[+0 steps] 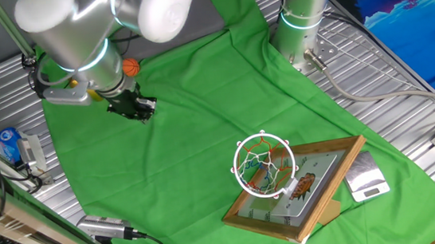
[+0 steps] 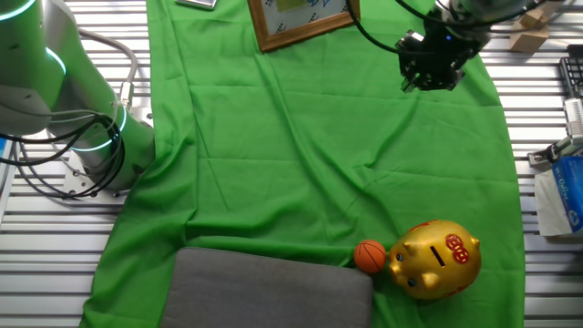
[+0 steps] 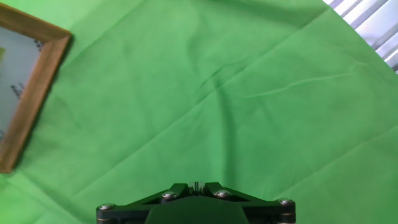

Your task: Grab a basketball, release it and shoot it into the basket

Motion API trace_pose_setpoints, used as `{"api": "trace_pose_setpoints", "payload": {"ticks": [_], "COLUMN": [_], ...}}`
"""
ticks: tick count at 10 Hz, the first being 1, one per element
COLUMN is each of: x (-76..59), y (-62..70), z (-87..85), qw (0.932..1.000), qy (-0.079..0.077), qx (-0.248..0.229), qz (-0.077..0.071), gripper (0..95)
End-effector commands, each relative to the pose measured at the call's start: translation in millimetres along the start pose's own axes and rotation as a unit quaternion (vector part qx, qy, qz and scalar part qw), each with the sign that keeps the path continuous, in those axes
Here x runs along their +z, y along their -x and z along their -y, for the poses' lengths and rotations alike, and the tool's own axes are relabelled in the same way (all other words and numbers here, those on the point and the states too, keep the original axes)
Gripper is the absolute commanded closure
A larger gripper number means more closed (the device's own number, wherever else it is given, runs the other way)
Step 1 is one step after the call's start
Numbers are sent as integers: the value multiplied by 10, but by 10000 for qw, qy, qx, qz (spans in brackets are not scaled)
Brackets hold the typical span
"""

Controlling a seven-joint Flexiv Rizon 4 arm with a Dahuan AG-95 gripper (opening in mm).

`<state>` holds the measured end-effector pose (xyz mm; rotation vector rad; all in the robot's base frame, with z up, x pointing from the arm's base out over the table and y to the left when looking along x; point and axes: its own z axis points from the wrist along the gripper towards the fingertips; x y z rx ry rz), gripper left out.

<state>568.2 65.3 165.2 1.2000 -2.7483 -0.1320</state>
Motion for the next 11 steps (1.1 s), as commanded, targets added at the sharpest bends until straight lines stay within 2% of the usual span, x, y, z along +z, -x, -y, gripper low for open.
{"api": "trace_pose_setpoints", "payload": {"ticks": [1,11], "x": [2,4], "y": [4,2], "z": [3,1], "qw": [10000,9999], "qy": [-15,-49], "qx": [29,57], "qz": [-32,-67], "gripper": [950,950]}}
